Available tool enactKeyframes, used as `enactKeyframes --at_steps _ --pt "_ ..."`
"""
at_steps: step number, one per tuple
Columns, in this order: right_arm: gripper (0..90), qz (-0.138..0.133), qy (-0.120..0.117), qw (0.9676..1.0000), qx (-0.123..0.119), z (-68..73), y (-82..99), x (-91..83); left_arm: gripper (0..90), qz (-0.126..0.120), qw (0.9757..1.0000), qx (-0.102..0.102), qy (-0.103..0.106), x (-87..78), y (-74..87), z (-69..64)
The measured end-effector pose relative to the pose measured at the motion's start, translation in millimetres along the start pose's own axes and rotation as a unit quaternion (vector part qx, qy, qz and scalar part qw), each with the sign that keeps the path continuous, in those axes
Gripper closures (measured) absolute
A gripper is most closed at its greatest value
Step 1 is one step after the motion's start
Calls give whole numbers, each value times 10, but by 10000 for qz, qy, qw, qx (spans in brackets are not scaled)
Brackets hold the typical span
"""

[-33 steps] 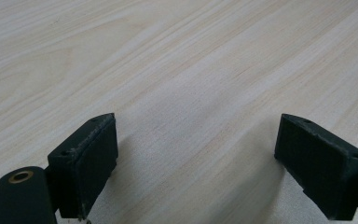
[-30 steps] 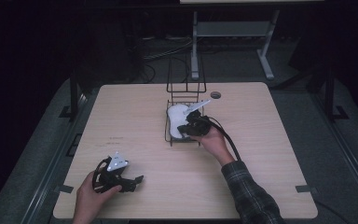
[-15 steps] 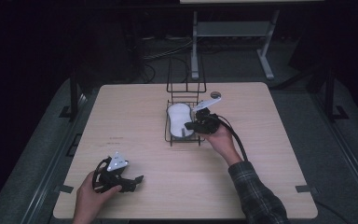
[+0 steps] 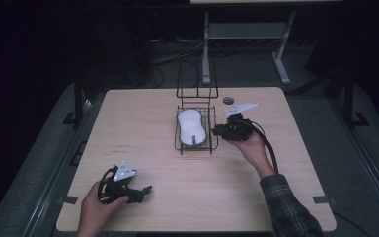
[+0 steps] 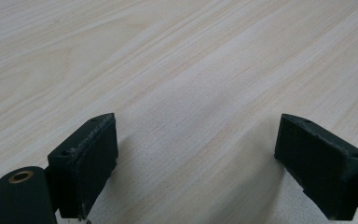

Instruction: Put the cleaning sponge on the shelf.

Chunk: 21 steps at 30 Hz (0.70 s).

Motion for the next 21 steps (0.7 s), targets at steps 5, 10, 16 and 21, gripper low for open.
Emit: enactKeyframes --at_steps 5,10,16,21 --pt "511 -13 105 9999 74 -30 51 -107 123 0 10000 1 0 0 0 0" --pt "328 -33 263 9995 140 -45 124 -194 123 -1 10000 0 0 0 0 0" --pt "278 -27 355 9991 233 -68 222 -297 123 0 10000 1 0 0 0 0" --pt "265 -75 392 9986 343 -65 358 -410 123 -2 10000 -1 0 0 0 0"
Point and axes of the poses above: each handheld gripper's, and its own axes: x roughly forward along the jaws, y roughly out of its underside, z roughly to its left, the point moved 2 cm from there along x, roughly forward along the jaws, and after that the axes turned 2 degrees about -y, right-handed, at the moved point
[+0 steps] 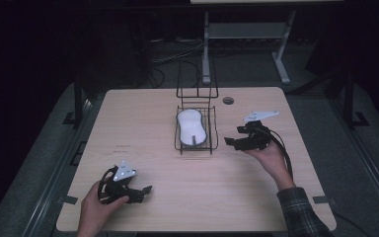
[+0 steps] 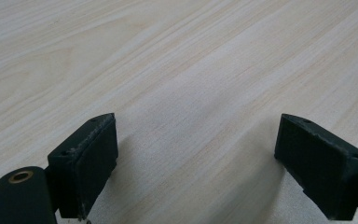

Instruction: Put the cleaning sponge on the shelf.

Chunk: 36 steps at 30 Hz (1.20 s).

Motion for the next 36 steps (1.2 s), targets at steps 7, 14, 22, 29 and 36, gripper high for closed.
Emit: enactKeyframes --at_steps 7,14,22,29,36 --pt "251 -80 67 9999 45 1 205 -130 123 0 10000 1 -1 0 0 0" --pt "241 -108 194 9997 101 -45 384 -304 123 1 10000 1 -1 0 0 0" --pt "236 -115 268 9994 168 -77 619 -500 123 2 10000 3 -1 0 0 0" --pt "223 -114 290 9993 210 -71 771 -633 123 9 10000 3 -4 -1 1 0" --pt "178 -151 328 9987 358 -73 921 -773 123 14 10000 19 -2 -2 0 2"
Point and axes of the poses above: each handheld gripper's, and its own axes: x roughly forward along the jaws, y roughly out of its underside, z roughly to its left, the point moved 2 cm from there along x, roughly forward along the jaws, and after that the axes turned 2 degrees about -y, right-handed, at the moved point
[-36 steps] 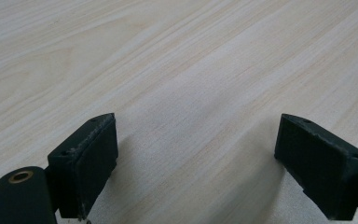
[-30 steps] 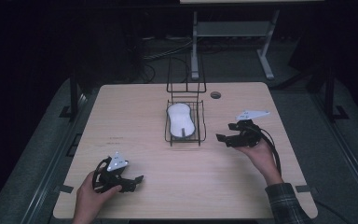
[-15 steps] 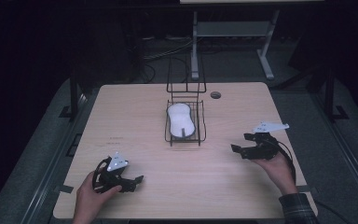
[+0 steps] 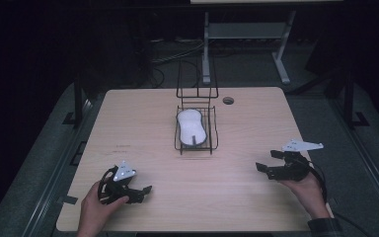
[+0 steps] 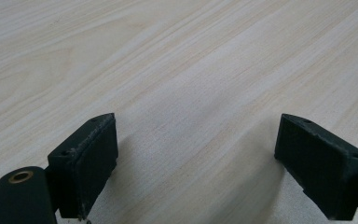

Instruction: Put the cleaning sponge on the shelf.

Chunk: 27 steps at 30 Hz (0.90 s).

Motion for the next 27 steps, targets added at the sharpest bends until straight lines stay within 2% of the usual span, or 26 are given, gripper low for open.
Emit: enactKeyframes --at_steps 11,14,18,24,27 --pt "142 -23 164 9998 138 29 306 -160 123 -13 10000 2 -2 2 1 0" --pt "139 86 276 9995 143 4 398 -182 123 -14 10000 1 -2 2 1 0" --pt "132 56 343 9993 169 -32 466 -204 123 -15 10000 0 -1 2 1 0" --pt "108 178 489 9984 220 -52 588 -205 123 -16 10000 -1 -2 2 1 0" --pt "99 342 608 9975 122 -71 652 -165 123 -15 10000 -1 -2 2 1 0"
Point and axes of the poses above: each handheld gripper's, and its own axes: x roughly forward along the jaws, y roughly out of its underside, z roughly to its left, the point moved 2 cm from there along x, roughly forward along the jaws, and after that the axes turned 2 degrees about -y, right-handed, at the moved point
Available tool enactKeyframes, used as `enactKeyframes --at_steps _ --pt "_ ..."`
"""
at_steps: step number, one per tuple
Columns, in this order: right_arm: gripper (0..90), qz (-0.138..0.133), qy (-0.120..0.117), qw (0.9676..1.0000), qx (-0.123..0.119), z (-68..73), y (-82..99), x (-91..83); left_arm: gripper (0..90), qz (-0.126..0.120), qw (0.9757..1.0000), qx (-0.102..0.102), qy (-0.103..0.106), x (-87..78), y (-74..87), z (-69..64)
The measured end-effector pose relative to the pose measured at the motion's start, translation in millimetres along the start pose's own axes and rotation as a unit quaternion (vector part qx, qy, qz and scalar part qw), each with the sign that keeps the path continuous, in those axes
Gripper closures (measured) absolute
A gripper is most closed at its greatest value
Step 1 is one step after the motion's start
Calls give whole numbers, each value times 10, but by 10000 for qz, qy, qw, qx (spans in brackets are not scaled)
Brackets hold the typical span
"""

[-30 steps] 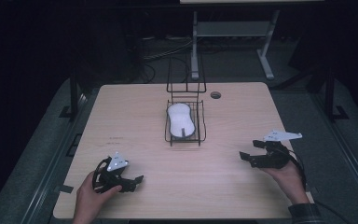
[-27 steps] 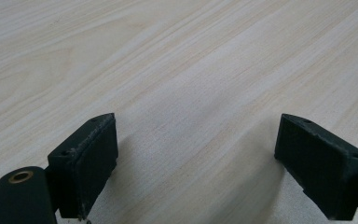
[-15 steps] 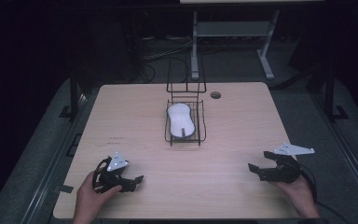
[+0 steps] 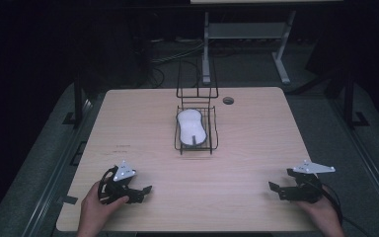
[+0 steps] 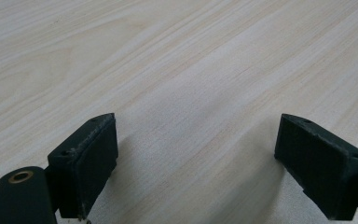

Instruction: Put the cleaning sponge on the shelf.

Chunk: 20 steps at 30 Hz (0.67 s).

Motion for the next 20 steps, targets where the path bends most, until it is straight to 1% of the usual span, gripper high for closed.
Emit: enactKeyframes --at_steps 3,5,7,8,20 --pt "98 87 94 9999 -14 -14 22 26 123 1 10000 1 0 0 0 0" --pt "96 145 110 9998 -17 -19 43 49 123 0 10000 1 0 0 0 0" --pt "82 220 209 9995 -99 -24 71 82 123 0 10000 0 -1 0 0 0" --pt "79 200 238 9994 -173 -19 78 87 123 -1 10000 0 -1 0 0 0" --pt "75 204 246 9994 -165 -21 76 92 123 0 10000 1 1 0 0 0"
Point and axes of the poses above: each handheld gripper's, and its own axes: x roughly forward along the jaws, y roughly out of its underside, z roughly to its left, the point moved 2 cm from there along x, roughly forward along the jaws, and after that the axes turned 2 degrees about -y, right-handed, at the moved point
